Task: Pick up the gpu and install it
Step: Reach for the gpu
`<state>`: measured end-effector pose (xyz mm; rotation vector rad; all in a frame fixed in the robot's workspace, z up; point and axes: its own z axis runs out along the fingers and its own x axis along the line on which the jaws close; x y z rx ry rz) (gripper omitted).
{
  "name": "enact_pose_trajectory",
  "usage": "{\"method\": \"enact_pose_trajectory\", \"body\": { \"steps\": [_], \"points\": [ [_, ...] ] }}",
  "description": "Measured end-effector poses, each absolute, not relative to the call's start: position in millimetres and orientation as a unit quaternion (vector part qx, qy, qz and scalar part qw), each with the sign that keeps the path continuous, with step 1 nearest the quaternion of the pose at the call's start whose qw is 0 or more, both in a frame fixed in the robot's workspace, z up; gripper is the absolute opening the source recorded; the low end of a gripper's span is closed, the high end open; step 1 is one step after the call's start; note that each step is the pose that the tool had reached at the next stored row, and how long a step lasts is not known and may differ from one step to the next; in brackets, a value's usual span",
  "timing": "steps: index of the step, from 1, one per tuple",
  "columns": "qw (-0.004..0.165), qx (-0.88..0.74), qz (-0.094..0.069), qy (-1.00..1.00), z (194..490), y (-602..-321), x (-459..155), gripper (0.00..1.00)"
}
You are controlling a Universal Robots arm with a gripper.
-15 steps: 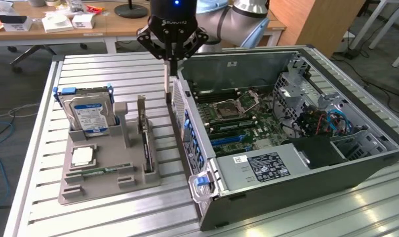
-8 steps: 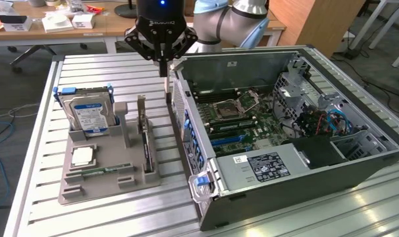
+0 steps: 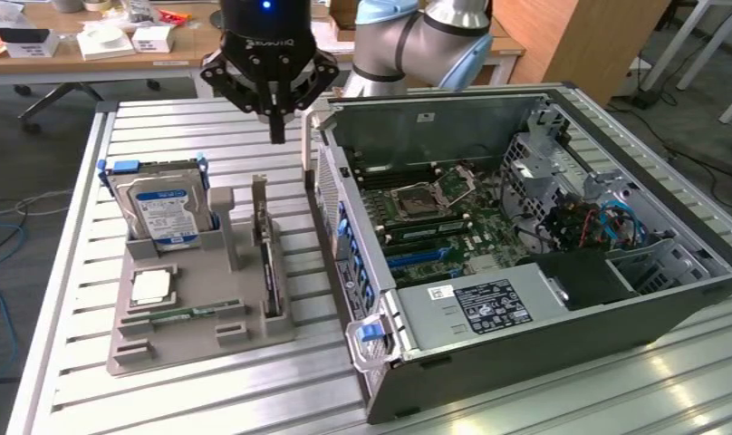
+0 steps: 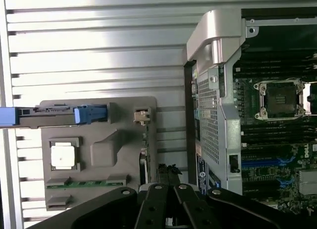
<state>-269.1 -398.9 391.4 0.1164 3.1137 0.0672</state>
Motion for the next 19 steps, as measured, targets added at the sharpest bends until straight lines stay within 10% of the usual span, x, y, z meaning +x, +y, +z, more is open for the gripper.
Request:
{"method": "enact_pose_trajectory", "body": {
  "steps": [19],
  "points": [
    [0.013,0.037,0.021,0.999,390,-399,-295,0.1]
  ]
}}
